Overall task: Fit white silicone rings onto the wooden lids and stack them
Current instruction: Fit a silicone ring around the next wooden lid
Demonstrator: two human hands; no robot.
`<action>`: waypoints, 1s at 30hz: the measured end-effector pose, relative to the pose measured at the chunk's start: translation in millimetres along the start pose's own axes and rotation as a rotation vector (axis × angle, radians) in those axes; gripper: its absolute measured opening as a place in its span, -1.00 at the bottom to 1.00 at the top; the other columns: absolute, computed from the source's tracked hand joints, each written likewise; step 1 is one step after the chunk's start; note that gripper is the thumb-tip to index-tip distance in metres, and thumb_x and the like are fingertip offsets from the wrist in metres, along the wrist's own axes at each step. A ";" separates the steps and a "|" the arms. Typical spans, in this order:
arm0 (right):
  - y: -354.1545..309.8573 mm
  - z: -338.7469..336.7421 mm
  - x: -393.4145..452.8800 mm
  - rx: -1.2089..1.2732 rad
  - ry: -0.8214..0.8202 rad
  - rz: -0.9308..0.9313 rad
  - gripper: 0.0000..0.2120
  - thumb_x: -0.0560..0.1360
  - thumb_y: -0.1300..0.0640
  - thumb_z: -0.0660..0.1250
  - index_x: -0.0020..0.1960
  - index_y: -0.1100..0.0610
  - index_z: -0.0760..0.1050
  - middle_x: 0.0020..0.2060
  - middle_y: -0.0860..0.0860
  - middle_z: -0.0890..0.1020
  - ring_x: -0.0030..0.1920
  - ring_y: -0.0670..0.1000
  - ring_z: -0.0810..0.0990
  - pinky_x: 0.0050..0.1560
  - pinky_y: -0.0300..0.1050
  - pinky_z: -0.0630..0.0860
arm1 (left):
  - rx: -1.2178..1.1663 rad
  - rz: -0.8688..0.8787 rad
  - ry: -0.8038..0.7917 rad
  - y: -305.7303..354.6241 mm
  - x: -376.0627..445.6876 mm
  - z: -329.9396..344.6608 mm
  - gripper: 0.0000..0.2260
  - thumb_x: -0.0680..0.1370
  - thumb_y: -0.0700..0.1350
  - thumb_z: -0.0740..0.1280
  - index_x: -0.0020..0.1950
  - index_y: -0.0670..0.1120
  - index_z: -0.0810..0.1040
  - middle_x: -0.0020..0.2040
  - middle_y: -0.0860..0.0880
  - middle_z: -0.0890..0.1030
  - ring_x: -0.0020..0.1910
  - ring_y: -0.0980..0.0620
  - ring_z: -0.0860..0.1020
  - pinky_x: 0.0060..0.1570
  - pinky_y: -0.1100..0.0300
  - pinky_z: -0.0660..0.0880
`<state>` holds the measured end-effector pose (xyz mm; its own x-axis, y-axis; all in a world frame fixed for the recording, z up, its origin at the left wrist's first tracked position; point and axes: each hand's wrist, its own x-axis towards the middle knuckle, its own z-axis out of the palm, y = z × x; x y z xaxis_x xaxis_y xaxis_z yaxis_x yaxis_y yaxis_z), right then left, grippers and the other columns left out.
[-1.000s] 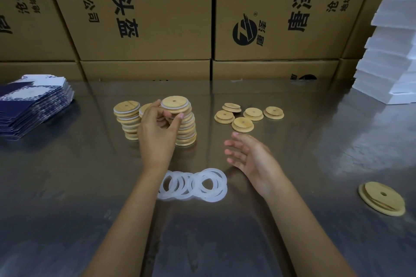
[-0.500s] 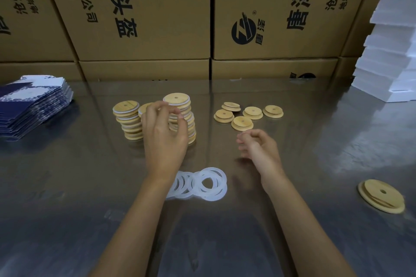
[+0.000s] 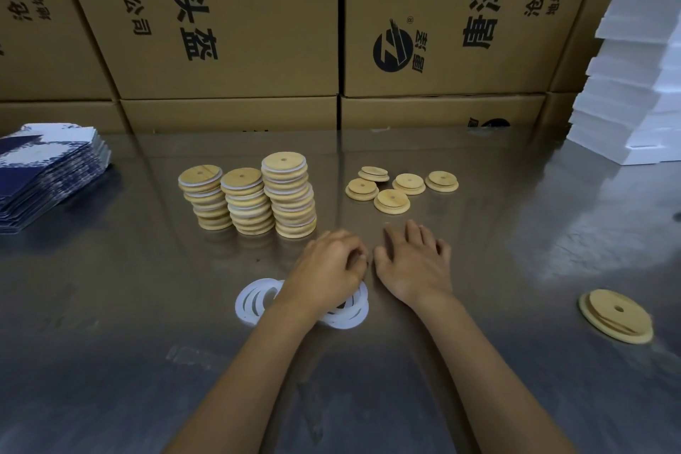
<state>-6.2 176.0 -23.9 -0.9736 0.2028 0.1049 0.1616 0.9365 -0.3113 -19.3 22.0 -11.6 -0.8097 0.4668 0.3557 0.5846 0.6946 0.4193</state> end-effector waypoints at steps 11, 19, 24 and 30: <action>5.6 0.3 28.0 -0.010 0.129 0.064 -0.52 0.55 -0.23 0.15 0.32 0.07 0.38 0.25 0.06 0.40 0.32 0.12 0.31 0.30 0.12 0.23 | 0.078 -0.036 -0.006 0.2 0.8 12.5 -0.89 0.58 -0.03 0.23 0.06 0.05 0.51 0.06 0.11 0.44 0.09 0.08 0.35 0.08 0.13 0.26; 17.2 1.1 63.8 0.023 0.128 0.127 -0.40 0.56 -0.29 0.16 0.56 -0.20 0.19 0.30 0.08 0.39 0.34 0.14 0.32 0.28 0.07 0.23 | 0.060 -0.023 -0.011 -3.0 1.6 13.1 -0.89 0.58 -0.03 0.23 0.08 0.06 0.50 0.09 0.13 0.44 0.11 0.10 0.34 0.07 0.17 0.21; 14.0 8.4 62.7 -0.064 0.227 0.035 -0.57 0.60 -0.20 0.14 0.41 -0.10 0.40 0.24 0.10 0.44 0.26 0.14 0.36 0.17 0.06 0.24 | 0.065 -0.019 -0.010 -2.7 2.3 12.0 -0.88 0.58 -0.03 0.23 0.09 0.05 0.50 0.09 0.13 0.44 0.11 0.10 0.34 0.06 0.17 0.21; 19.1 6.3 62.6 0.133 0.215 0.034 -0.83 0.59 -0.07 0.16 0.14 -0.05 0.38 0.23 0.00 0.50 0.25 0.09 0.37 0.08 -0.01 0.14 | 0.058 -0.021 -0.015 -2.8 2.1 11.1 -0.88 0.59 -0.03 0.23 0.09 0.06 0.51 0.09 0.14 0.44 0.11 0.10 0.34 0.10 0.15 0.24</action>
<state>-65.1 204.8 -29.2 -0.9090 0.3033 0.2858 0.1577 0.8851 -0.4379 -23.2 27.2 -21.3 -0.8225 0.4596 0.3350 0.5640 0.7347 0.3769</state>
